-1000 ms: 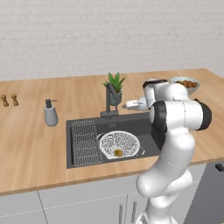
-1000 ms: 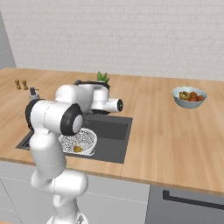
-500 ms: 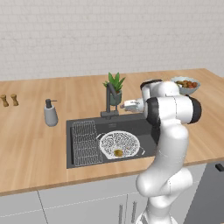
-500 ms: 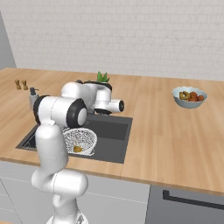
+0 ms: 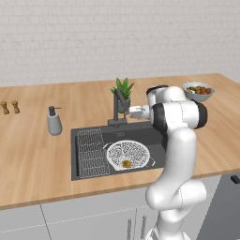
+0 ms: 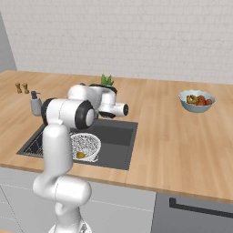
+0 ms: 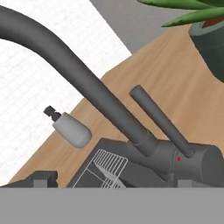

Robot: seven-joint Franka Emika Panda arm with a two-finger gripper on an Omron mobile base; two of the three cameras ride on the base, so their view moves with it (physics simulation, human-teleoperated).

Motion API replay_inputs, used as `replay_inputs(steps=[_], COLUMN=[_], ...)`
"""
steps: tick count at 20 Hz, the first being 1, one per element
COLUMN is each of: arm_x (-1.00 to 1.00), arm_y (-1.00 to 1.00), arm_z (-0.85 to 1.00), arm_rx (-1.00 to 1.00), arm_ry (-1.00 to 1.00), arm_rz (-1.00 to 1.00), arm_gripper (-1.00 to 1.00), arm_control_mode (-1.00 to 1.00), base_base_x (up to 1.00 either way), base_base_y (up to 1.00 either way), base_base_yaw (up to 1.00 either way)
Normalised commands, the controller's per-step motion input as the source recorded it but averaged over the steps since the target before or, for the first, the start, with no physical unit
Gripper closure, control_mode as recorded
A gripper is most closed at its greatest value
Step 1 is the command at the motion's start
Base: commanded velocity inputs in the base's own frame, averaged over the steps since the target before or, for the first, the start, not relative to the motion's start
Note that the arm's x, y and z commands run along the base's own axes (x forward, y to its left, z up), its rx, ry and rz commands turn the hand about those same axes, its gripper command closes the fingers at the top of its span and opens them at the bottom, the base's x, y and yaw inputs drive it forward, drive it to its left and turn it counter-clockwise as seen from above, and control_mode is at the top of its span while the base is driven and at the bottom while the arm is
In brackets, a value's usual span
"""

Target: Put the colander in the sink, put the kiwi in the colander, and turn on the sink faucet and pour water over the colander.

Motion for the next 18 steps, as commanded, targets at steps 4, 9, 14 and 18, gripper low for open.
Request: replay_inputs(steps=[4, 9, 14, 18], arm_x=[0.34, 0.33, 0.37, 0.39], arm_y=[0.0, 0.01, 0.08, 0.06], arm_z=[-0.26, -0.31, -0.18, -0.11], arm_rx=[0.01, 0.0, 0.01, 0.01], arm_ry=[0.04, 0.05, 0.05, 0.03], arm_rz=[-0.02, -0.02, -0.01, -0.01], arm_gripper=[-1.0, -1.0, -1.0, -1.0], arm_control_mode=[-1.0, -1.0, -1.0, -1.0], base_base_x=[0.0, 0.0, 0.0, 0.0], base_base_y=[0.0, 0.0, 0.0, 0.0], base_base_yaw=[0.0, 0.0, 0.0, 0.0])
